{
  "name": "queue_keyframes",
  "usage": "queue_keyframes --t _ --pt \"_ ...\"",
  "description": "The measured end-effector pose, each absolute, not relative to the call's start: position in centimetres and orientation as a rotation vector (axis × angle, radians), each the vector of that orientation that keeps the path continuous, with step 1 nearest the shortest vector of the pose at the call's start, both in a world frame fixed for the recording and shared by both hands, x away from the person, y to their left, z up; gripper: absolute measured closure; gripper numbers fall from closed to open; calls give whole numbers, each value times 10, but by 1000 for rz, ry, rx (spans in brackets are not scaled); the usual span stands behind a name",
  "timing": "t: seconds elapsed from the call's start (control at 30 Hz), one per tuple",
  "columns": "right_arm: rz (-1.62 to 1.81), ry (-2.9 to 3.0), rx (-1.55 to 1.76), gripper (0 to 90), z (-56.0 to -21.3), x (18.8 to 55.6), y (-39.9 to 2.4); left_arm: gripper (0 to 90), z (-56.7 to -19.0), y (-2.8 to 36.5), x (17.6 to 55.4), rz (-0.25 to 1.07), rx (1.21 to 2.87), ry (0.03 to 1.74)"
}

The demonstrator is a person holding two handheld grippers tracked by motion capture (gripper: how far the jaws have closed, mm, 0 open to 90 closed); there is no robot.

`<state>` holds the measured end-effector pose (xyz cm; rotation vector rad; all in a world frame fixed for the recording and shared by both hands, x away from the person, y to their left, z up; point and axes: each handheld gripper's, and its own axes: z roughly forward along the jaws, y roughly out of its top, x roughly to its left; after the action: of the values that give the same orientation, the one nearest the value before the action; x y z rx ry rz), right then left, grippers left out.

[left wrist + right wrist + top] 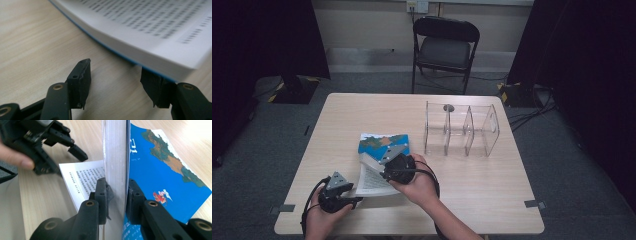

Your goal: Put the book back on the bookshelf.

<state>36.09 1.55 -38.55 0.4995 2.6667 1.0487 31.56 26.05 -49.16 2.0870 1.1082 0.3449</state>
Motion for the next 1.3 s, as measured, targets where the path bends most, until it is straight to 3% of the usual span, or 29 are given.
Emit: queue_keyframes --t 0.1,0.7,0.8,0.97,1.0,1.03,1.3 --pt "1037 2670 490 745 -391 357 14 398 -495 262 321 244 2028 1081" --pt "1013 2705 413 713 -438 339 13 385 -496 247 323 196 2046 963" --pt "1034 2758 415 617 -444 340 14 384 -497 245 323 211 2061 951" --pt "1085 2767 413 607 -447 337 13 389 -496 245 322 237 2099 923" --pt "1117 2771 426 576 -447 337 11 389 -496 245 322 234 2094 919" --pt "1143 2798 446 474 -449 339 8 388 -496 245 322 234 2095 918" --pt "1172 2760 354 343 -453 329 0 389 -496 245 321 246 2107 908"
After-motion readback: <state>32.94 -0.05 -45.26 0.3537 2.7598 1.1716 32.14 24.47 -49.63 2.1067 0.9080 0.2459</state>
